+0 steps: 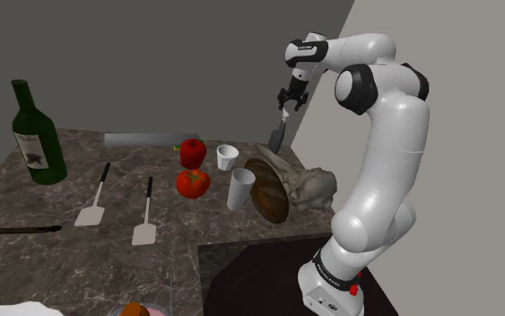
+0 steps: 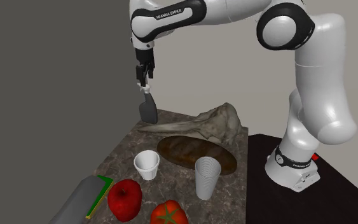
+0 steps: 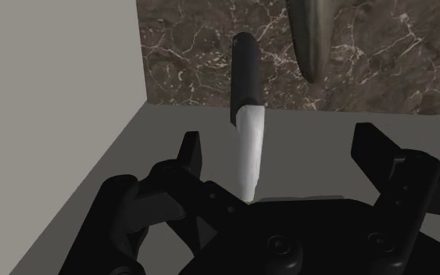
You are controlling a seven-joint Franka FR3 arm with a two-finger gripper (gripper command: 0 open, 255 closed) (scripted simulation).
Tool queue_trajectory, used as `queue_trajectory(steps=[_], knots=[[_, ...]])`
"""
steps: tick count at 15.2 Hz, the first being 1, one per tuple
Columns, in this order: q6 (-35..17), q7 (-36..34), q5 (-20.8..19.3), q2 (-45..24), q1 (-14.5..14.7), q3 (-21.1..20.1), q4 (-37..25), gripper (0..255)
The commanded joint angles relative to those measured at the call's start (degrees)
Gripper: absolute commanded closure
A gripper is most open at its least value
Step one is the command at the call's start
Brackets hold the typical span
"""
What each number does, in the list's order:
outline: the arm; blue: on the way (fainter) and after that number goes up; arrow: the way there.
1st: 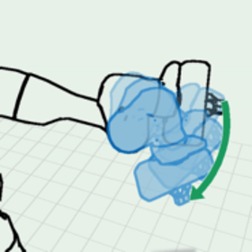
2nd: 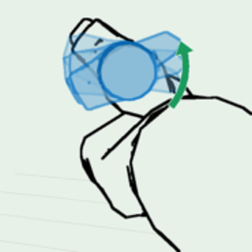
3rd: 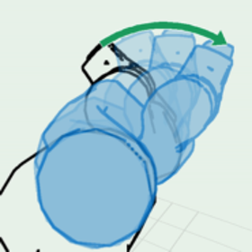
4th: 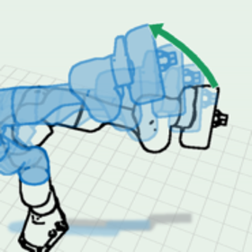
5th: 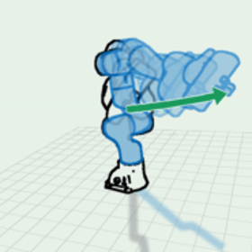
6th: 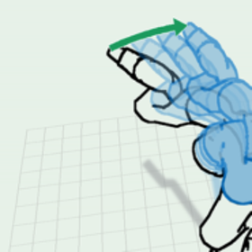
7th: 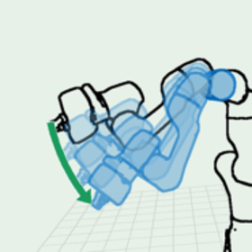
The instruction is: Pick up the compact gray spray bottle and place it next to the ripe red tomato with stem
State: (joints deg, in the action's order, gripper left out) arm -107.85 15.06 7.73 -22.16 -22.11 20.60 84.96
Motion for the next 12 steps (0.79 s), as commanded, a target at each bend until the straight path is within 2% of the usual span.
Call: queue_trajectory(steps=[1, 8, 12], knots=[[0.81, 0.34, 1.08, -2.59, -1.28, 0.13, -3.26, 0], [-4.39, 0.76, 1.63, -3.8, -1.21, -0.19, 0.82, 0], [-4.39, 0.76, 1.63, -3.8, -1.21, -0.19, 0.82, 0]])
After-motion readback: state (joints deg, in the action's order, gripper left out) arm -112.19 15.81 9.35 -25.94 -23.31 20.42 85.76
